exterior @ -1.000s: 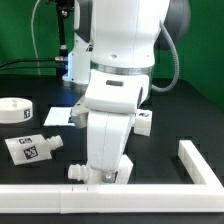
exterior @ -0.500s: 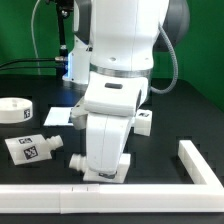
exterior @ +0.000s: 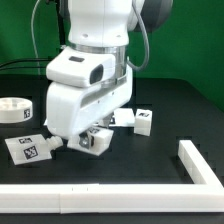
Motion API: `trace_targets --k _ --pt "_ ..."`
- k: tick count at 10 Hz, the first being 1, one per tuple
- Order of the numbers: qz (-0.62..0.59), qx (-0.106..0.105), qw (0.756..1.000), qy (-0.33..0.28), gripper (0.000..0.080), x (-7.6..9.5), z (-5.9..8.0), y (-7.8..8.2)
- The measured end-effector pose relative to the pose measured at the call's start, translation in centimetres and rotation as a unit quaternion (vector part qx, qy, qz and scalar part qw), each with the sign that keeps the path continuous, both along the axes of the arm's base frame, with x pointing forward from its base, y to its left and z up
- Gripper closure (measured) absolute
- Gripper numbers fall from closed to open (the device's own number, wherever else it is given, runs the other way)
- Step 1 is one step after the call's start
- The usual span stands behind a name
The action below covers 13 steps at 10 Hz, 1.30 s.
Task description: Assemble stool
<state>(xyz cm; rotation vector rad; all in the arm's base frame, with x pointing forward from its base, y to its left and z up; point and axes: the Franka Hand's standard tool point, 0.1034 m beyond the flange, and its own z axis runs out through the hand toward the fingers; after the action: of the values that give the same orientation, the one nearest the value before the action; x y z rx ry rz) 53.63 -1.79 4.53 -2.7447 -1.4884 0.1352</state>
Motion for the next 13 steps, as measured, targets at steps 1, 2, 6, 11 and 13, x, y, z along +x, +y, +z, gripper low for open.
trace_targets --k 1,2,6,11,13 --pt "0.018 0.002 1.0 -0.012 0.0468 0.8 0.6 -0.5" --pt "0.015 0.002 1.0 -0.01 0.0468 0.6 0.4 -0.4" --pt "-0.093 0.009 0.996 0.0 0.0466 -3.9 0.0 -1.4" --pt "-0.13 0.007 0.992 -0.002 0.0466 -6.9 -0.5 -0.7" --pt "-0.172 0.008 0.985 -0.001 0.0466 -8.0 -1.6 -0.3"
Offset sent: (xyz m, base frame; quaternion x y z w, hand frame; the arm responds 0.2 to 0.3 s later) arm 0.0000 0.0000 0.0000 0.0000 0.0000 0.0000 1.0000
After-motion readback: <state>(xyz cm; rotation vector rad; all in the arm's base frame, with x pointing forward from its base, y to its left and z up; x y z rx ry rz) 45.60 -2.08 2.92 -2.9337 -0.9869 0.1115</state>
